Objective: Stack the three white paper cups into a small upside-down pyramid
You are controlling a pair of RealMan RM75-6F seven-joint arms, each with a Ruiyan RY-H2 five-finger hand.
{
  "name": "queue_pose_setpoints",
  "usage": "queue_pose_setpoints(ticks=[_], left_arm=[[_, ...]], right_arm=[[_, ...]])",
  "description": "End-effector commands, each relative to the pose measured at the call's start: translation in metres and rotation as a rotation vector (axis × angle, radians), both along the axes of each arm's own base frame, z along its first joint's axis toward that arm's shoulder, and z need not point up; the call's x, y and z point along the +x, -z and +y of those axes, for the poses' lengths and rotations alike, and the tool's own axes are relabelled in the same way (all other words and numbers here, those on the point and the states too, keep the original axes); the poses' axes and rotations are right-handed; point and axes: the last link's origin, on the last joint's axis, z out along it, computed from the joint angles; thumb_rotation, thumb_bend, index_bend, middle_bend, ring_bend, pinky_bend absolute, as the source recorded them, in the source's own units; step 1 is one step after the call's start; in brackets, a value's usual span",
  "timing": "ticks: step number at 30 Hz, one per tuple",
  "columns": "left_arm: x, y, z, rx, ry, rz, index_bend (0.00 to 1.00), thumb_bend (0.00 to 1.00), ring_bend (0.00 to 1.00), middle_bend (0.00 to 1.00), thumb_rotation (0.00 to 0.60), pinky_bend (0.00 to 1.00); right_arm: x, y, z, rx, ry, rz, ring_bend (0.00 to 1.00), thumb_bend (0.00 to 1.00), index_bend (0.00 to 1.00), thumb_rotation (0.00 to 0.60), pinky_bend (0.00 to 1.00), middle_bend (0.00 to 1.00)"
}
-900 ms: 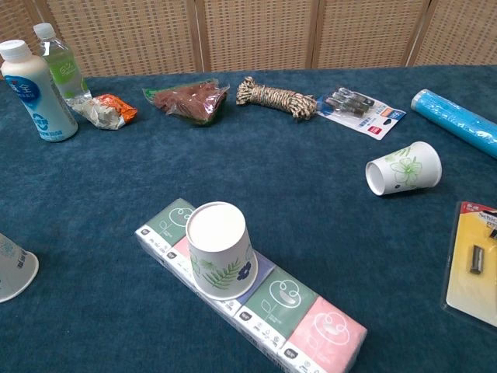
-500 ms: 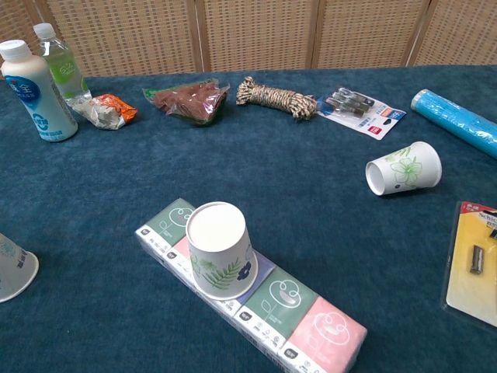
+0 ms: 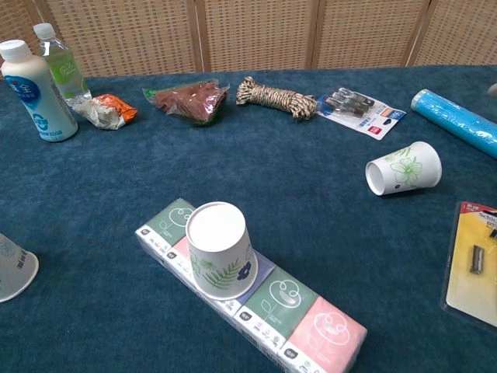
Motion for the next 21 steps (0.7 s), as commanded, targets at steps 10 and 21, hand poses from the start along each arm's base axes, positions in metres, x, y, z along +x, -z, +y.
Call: queue_pose_setpoints(ticks=[10, 21], left_arm=[[0.005, 0.002, 0.005, 0.001, 0.038, -0.01, 0.04, 0.44, 0.0, 0.0, 0.6, 0.0], [0.01, 0.01, 0.015, -0.025, 0.072, -0.008, 0.05, 0.44, 0.0, 0.0, 0.6, 0.0]], right_arm=[[0.059, 0.032, -0.03, 0.1, -0.083, 0.09, 0.0, 0.36, 0.03, 0.6, 0.0, 0.0], [0.087, 0.065, -0.052, 0.155, -0.081, 0.199, 0.0, 0.36, 0.04, 0.6, 0.0, 0.0]])
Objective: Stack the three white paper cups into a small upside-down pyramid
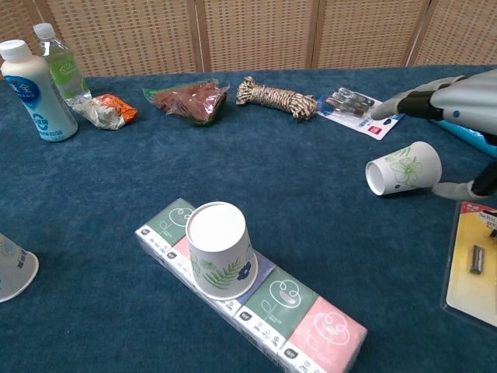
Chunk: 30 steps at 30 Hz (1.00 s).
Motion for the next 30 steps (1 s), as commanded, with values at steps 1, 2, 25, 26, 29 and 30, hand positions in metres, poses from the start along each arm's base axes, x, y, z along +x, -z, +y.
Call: queue_pose_setpoints(ticks=[1, 2, 25, 26, 29, 30], left_arm=[[0.001, 0.001, 0.001, -0.004, -0.001, 0.003, 0.05, 0.44, 0.0, 0.0, 0.6, 0.0], [0.001, 0.001, 0.002, -0.005, -0.001, 0.003, 0.05, 0.44, 0.0, 0.0, 0.6, 0.0], [-0.004, 0.001, 0.007, -0.014, -0.019, -0.001, 0.05, 0.44, 0.0, 0.0, 0.6, 0.0], [-0.005, 0.001, 0.006, -0.013, -0.02, -0.001, 0.05, 0.44, 0.0, 0.0, 0.6, 0.0], [-0.006, 0.001, 0.005, -0.014, -0.025, -0.002, 0.05, 0.44, 0.0, 0.0, 0.6, 0.0], [-0.006, 0.001, 0.005, -0.015, -0.025, -0.003, 0.05, 0.44, 0.0, 0.0, 0.6, 0.0]], right_arm=[[0.018, 0.014, -0.011, 0.03, -0.006, 0.017, 0.0, 0.36, 0.04, 0.6, 0.0, 0.0], [0.019, 0.015, -0.013, 0.031, 0.001, 0.019, 0.0, 0.36, 0.04, 0.6, 0.0, 0.0], [0.029, 0.048, -0.057, 0.003, 0.102, 0.149, 0.0, 0.36, 0.07, 0.6, 0.0, 0.0], [0.027, 0.049, -0.058, 0.003, 0.108, 0.153, 0.0, 0.36, 0.08, 0.6, 0.0, 0.0], [0.021, 0.052, -0.06, 0.002, 0.13, 0.172, 0.0, 0.36, 0.08, 0.6, 0.0, 0.0], [0.019, 0.052, -0.06, 0.003, 0.134, 0.176, 0.0, 0.36, 0.08, 0.6, 0.0, 0.0]])
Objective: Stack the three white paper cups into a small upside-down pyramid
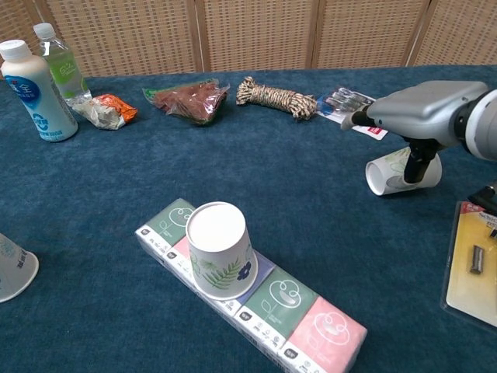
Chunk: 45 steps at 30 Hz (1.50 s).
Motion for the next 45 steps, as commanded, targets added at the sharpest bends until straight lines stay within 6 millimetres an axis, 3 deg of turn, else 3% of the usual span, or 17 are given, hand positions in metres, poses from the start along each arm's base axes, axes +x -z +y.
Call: queue_pose_setpoints(ticks=[1, 27, 39, 45], left_arm=[[0.0, 0.0, 0.0, -0.002, -0.001, 0.0, 0.05, 0.44, 0.0, 0.0, 0.6, 0.0], [-0.002, 0.001, -0.001, -0.002, -0.008, 0.0, 0.05, 0.44, 0.0, 0.0, 0.6, 0.0], [-0.006, -0.001, -0.004, 0.003, -0.019, -0.005, 0.05, 0.44, 0.0, 0.0, 0.6, 0.0], [-0.008, -0.001, -0.004, 0.002, -0.025, -0.009, 0.05, 0.44, 0.0, 0.0, 0.6, 0.0]], right_arm=[[-0.005, 0.004, -0.001, 0.003, 0.016, 0.015, 0.0, 0.36, 0.08, 0.6, 0.0, 0.0], [-0.038, 0.015, -0.012, -0.013, 0.039, 0.097, 0.0, 0.37, 0.12, 0.6, 0.0, 0.0], [-0.039, 0.022, -0.014, -0.043, 0.032, 0.094, 0.0, 0.4, 0.28, 0.6, 0.0, 0.0], [-0.035, 0.024, -0.013, -0.05, 0.029, 0.09, 0.0, 0.4, 0.3, 0.6, 0.0, 0.0]])
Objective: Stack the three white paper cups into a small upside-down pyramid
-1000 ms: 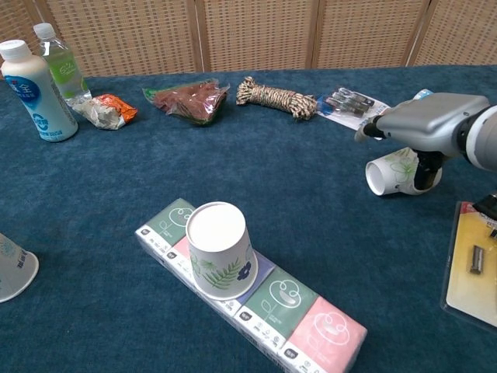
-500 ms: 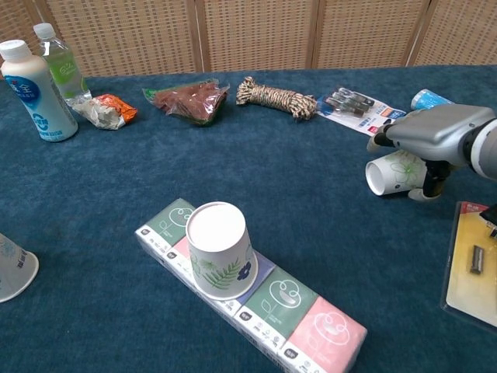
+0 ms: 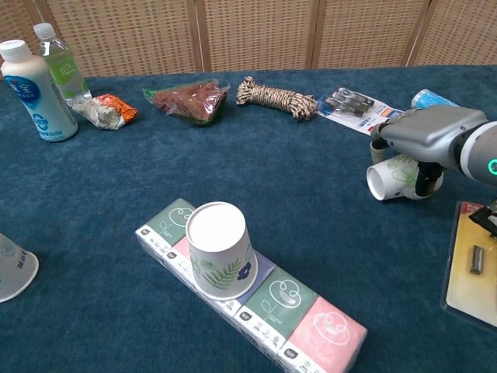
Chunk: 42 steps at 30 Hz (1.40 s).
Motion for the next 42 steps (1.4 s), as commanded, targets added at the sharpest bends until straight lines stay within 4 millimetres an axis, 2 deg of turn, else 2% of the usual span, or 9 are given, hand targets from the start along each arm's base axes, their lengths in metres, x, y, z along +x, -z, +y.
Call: queue_pose_setpoints(ticks=[1, 9, 16, 25, 42], left_arm=[[-0.001, 0.0, 0.0, -0.001, -0.002, 0.0, 0.05, 0.44, 0.0, 0.0, 0.6, 0.0], [-0.003, 0.0, 0.001, -0.003, -0.007, -0.003, 0.05, 0.44, 0.0, 0.0, 0.6, 0.0], [-0.003, 0.0, 0.0, -0.006, -0.01, -0.004, 0.04, 0.44, 0.0, 0.0, 0.6, 0.0], [-0.004, -0.003, -0.002, 0.006, -0.017, 0.0, 0.04, 0.44, 0.0, 0.0, 0.6, 0.0], [-0.003, -0.008, -0.003, 0.018, -0.039, 0.013, 0.04, 0.44, 0.0, 0.0, 0.6, 0.0]], right_arm=[[0.001, 0.0, 0.0, -0.005, -0.002, 0.001, 0.0, 0.4, 0.31, 0.6, 0.0, 0.0], [0.009, -0.008, 0.003, -0.002, 0.004, -0.118, 0.0, 0.4, 0.34, 0.6, 0.0, 0.0], [0.019, -0.019, 0.004, 0.056, 0.035, -0.359, 0.0, 0.4, 0.33, 0.6, 0.0, 0.0], [0.024, -0.014, 0.004, 0.158, 0.102, -0.608, 0.0, 0.4, 0.33, 0.6, 0.0, 0.0], [0.025, -0.004, -0.013, 0.246, 0.193, -0.885, 0.0, 0.38, 0.31, 0.6, 0.0, 0.0]])
